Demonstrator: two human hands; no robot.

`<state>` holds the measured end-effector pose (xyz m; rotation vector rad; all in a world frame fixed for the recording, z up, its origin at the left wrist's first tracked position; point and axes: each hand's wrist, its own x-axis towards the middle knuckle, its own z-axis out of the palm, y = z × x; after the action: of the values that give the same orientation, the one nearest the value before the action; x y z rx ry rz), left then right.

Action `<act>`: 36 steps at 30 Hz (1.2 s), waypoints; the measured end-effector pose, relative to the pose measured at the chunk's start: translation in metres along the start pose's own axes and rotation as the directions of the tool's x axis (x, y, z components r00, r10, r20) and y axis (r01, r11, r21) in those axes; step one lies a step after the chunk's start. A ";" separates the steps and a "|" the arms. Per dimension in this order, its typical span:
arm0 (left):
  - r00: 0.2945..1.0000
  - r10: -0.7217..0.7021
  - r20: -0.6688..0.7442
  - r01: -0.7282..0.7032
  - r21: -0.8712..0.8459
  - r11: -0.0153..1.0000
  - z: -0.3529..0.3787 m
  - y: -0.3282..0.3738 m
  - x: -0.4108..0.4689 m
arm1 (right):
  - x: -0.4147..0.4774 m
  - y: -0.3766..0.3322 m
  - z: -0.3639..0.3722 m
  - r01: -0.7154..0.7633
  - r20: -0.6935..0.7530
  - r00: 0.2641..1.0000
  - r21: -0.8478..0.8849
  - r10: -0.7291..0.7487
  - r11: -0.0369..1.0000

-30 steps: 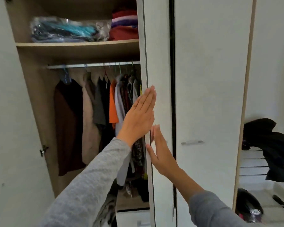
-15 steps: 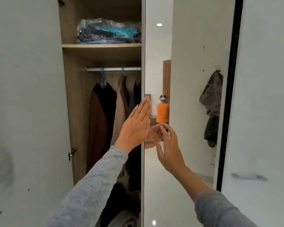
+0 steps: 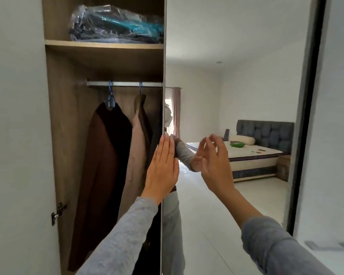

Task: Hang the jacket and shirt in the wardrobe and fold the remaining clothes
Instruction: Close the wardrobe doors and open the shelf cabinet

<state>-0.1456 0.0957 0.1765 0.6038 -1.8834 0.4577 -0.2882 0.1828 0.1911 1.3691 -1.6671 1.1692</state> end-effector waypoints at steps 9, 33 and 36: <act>0.998 -0.031 0.046 0.035 -0.081 0.996 0.062 -0.018 0.007 | 0.011 0.040 0.045 0.084 0.069 0.995 -0.186 -0.072 0.979; 0.996 -0.008 -0.090 0.002 -0.067 0.998 0.124 -0.034 0.008 | 0.008 0.063 0.104 0.057 -0.162 0.980 -0.319 -0.114 0.946; 0.999 -0.035 -0.019 0.034 -0.035 0.999 0.113 -0.031 0.007 | -0.001 0.051 0.100 -0.013 -0.129 0.991 -0.282 -0.024 0.959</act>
<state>-0.2121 0.0049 0.1419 0.6055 -1.8557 0.4067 -0.3341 0.0927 0.1419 1.0950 -1.6608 0.9523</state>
